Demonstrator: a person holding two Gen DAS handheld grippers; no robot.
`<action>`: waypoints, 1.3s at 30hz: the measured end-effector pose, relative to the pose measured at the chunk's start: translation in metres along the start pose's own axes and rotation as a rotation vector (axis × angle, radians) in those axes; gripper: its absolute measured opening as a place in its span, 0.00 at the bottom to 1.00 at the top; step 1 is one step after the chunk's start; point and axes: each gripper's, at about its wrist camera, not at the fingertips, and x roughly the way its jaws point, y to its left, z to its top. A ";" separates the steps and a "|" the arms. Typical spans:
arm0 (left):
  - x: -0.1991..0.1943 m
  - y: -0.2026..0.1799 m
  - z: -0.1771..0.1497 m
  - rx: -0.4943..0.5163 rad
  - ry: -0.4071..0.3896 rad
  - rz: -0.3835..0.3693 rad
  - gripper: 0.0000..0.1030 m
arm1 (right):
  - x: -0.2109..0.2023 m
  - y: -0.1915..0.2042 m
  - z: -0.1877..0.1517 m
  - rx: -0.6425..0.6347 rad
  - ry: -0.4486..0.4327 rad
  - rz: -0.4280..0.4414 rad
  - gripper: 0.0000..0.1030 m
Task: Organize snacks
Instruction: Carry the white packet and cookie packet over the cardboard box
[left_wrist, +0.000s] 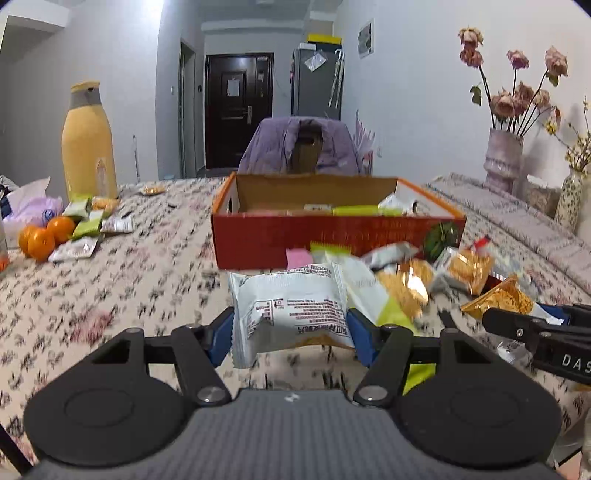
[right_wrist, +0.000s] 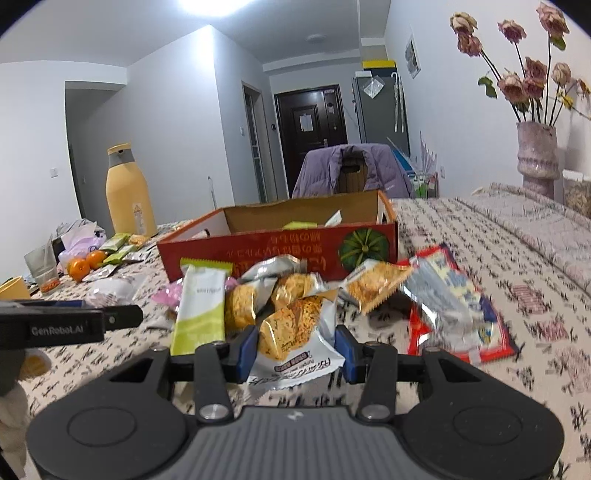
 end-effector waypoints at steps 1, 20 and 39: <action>0.002 0.000 0.005 0.001 -0.009 -0.003 0.63 | 0.002 0.000 0.003 -0.002 -0.006 -0.003 0.42; 0.052 -0.002 0.096 -0.007 -0.127 -0.046 0.63 | 0.060 0.005 0.094 -0.068 -0.152 -0.047 0.43; 0.152 0.004 0.151 -0.083 -0.143 0.018 0.63 | 0.158 -0.018 0.148 -0.028 -0.154 -0.114 0.43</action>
